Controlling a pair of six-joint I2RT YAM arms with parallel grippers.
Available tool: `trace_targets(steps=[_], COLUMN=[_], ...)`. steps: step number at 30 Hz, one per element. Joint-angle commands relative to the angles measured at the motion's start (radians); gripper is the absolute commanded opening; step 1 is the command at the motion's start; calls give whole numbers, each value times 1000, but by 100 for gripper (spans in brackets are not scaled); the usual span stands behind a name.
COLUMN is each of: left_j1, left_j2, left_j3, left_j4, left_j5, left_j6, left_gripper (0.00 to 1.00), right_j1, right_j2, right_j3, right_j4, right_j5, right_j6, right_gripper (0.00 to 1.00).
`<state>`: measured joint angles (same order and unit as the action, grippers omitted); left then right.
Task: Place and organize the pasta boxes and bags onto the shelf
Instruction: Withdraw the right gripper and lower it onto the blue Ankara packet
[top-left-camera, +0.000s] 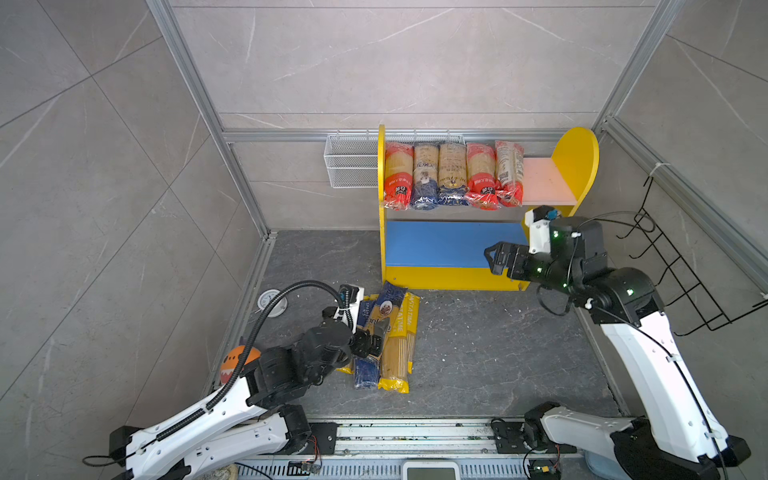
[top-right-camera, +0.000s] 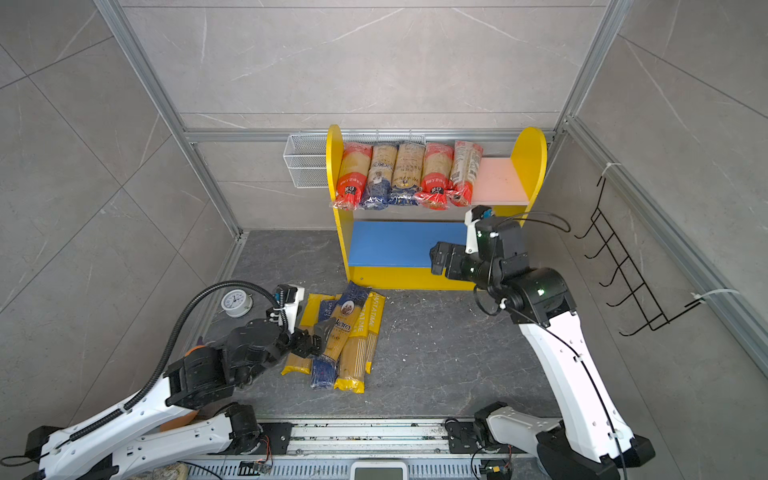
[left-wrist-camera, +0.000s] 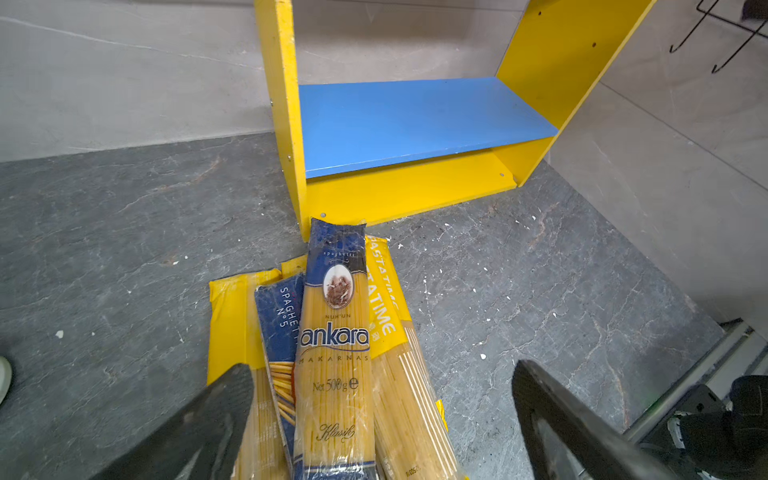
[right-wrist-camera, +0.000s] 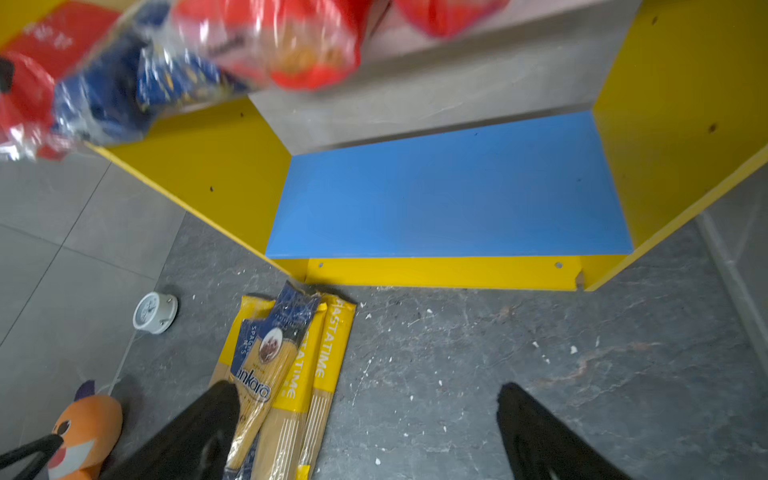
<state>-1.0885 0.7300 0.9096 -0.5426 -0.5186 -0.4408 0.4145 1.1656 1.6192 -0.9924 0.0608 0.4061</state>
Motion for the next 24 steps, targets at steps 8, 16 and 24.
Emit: trace_targets(steps=[8, 16, 24], left_j1=[1, 2, 1], left_j2=[-173, -220, -244], left_j3=[-27, 9, 16], left_j4=[-182, -273, -335], left_j5=[-86, -126, -131], left_j6=[-109, -134, -168], left_gripper=[100, 100, 100], right_j1=[238, 524, 712], right_j2=[-154, 17, 407], right_j3=[-484, -584, -378], right_j4=[140, 317, 401], right_j5=[37, 124, 139], right_j6=[207, 340, 385], right_gripper=[100, 100, 100])
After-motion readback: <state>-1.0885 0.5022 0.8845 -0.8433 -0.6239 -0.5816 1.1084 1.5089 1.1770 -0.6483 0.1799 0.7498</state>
